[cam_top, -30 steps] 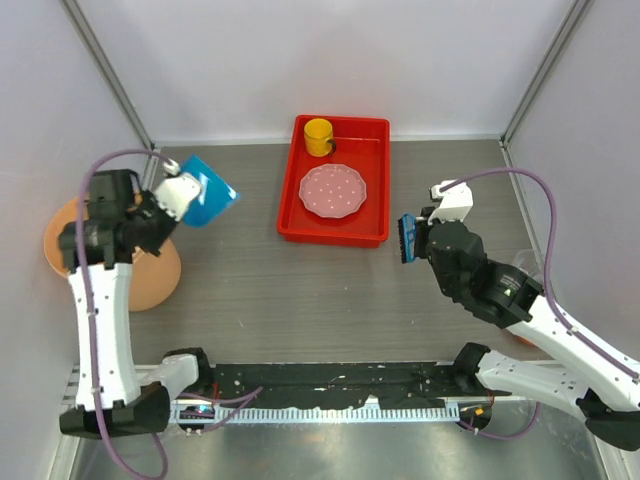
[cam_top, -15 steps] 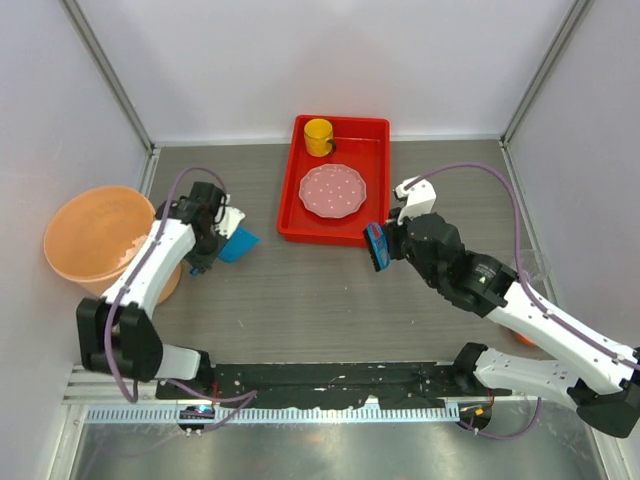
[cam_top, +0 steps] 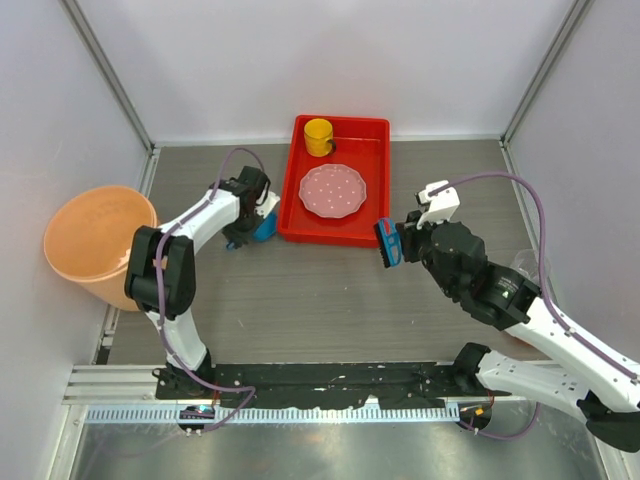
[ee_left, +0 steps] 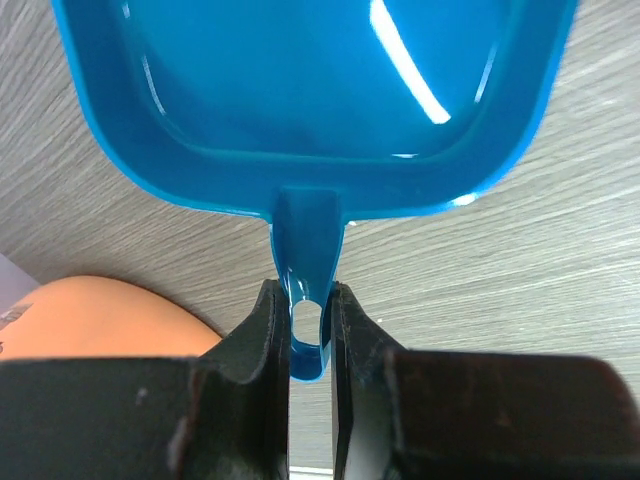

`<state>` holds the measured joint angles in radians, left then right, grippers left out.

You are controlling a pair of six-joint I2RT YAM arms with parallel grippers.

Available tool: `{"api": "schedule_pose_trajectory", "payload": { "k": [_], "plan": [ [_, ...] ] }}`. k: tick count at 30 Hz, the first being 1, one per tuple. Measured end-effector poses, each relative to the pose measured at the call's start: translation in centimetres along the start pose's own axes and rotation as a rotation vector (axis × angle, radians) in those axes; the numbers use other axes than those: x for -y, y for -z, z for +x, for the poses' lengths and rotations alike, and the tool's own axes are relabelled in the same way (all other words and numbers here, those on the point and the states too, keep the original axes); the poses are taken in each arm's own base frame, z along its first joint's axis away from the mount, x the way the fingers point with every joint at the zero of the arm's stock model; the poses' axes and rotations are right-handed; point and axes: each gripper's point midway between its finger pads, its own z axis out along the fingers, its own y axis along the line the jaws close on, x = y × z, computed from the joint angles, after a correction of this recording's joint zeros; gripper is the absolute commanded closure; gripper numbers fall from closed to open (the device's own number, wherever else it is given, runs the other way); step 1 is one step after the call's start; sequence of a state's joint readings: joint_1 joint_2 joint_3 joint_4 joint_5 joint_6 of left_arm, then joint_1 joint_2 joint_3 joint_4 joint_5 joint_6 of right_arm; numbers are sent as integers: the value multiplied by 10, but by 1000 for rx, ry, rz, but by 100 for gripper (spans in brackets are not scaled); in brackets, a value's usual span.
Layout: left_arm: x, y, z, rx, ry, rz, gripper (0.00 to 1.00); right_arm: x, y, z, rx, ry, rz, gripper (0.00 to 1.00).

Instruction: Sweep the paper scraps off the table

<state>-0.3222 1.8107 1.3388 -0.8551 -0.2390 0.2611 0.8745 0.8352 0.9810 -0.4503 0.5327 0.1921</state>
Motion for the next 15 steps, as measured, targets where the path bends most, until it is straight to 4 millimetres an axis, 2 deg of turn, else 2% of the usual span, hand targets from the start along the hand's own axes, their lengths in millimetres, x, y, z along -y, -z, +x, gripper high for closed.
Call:
{"api": "schedule_pose_trajectory", "payload": {
  "k": [9, 12, 15],
  "plan": [
    [50, 10, -21, 59, -131, 59, 100, 12, 5, -5, 26, 17, 43, 99],
    [58, 12, -23, 66, -150, 73, 100, 13, 6, -4, 22, 26, 49, 99],
    [53, 12, -23, 62, -156, 45, 100, 15, 6, -1, 12, 32, 54, 99]
  ]
}}
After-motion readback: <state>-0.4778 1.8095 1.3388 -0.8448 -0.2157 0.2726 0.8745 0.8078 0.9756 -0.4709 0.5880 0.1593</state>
